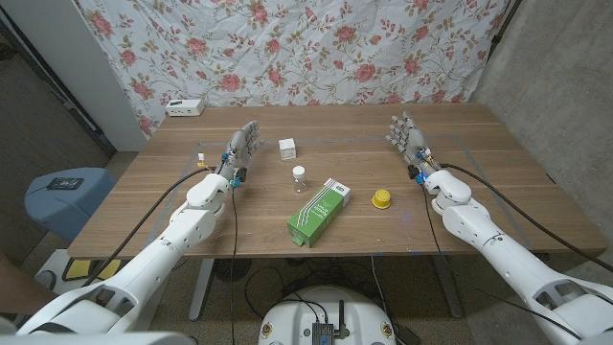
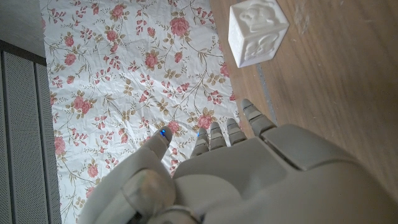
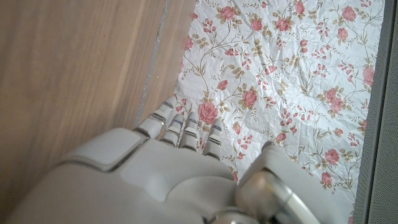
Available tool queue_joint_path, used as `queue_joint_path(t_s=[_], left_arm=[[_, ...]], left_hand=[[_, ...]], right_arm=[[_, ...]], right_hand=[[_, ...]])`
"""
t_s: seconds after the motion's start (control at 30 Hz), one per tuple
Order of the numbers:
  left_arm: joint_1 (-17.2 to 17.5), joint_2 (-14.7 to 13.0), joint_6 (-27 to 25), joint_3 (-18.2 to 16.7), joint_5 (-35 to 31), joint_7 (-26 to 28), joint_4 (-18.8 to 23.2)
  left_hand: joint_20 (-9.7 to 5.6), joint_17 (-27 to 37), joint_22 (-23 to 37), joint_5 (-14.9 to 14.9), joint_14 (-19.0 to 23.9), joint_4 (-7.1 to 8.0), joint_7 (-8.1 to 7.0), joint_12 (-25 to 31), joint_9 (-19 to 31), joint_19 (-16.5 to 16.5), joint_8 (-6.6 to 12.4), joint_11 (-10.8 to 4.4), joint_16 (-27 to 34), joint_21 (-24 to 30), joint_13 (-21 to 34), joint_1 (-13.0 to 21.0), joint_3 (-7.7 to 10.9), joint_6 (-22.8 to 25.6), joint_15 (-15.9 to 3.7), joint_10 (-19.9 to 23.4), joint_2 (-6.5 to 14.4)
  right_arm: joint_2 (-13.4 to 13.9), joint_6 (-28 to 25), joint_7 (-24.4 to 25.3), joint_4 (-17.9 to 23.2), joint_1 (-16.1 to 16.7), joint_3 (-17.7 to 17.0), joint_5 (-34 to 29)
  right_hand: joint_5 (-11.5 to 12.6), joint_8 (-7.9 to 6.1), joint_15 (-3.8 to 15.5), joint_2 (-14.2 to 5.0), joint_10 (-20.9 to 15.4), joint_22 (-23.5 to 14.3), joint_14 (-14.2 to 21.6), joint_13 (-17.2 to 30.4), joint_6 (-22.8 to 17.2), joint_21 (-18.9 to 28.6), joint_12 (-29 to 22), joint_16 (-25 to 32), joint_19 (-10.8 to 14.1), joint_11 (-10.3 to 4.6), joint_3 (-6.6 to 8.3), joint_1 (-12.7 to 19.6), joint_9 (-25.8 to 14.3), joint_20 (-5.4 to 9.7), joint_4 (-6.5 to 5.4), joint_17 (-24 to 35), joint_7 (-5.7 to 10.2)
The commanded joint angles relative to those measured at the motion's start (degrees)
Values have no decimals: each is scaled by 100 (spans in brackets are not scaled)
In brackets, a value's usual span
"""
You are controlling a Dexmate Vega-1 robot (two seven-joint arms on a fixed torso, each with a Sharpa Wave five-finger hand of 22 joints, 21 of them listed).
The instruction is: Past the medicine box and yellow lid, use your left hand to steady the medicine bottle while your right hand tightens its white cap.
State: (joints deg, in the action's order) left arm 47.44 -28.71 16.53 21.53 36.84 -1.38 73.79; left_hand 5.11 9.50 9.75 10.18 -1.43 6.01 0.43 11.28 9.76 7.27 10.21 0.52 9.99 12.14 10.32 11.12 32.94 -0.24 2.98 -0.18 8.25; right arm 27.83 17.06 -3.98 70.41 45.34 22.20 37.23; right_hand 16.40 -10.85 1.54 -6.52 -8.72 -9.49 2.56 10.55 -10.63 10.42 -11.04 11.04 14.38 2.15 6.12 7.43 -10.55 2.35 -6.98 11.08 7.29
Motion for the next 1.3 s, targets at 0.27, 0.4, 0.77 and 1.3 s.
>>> queue_joint_path(t_s=[0.27, 0.4, 0.77, 1.3], left_arm=[[271, -218, -203, 5, -273, 473, 576], [322, -281, -288, -8, -294, 543, 717], [537, -514, -508, -67, -522, 925, 1295], [912, -859, -689, -165, -746, 1146, 1927]], left_hand=[[-3, 11, 11, 28, 1, -48, -22, 35, 25, 35, 26, 6, 21, 5, 23, 63, 51, 15, -10, 27, -29], [-3, 7, 10, 27, 4, -68, -32, 32, 24, 35, 24, 3, 18, -3, 22, 69, 50, 13, -21, 23, -44], [9, 1, 9, 24, -9, -129, -73, 25, 22, -7, 7, -28, 4, -43, 20, 83, 41, -27, -46, 15, -90], [3, -4, 5, 19, -14, -260, -157, 20, 18, -31, 4, -112, -3, -81, 17, 110, -16, -44, -116, 15, -240]], right_arm=[[-161, 80, -110, -476, -304, 186, -229], [-176, 114, -28, -458, -273, 175, -252], [-102, 159, 15, -327, -184, 132, -262], [-99, 285, 281, -185, 9, 73, -328]], right_hand=[[31, -18, 9, 1, -43, -8, 35, 17, -21, 29, -20, 21, 38, -12, 27, 31, -5, 133, -2, 7, -130], [31, -12, 13, 0, -34, -8, 28, 17, -8, 27, -16, 19, 32, -9, 31, 37, -4, 136, 2, 6, -122], [21, 4, 35, 3, 14, -8, -21, 16, 62, 31, -4, 14, 3, -47, 82, 53, 1, 153, 37, 12, -120], [22, 33, 50, -14, 15, -7, -26, 16, 161, 28, -5, 16, -5, -62, 102, 59, 7, 196, 41, 13, -203]])
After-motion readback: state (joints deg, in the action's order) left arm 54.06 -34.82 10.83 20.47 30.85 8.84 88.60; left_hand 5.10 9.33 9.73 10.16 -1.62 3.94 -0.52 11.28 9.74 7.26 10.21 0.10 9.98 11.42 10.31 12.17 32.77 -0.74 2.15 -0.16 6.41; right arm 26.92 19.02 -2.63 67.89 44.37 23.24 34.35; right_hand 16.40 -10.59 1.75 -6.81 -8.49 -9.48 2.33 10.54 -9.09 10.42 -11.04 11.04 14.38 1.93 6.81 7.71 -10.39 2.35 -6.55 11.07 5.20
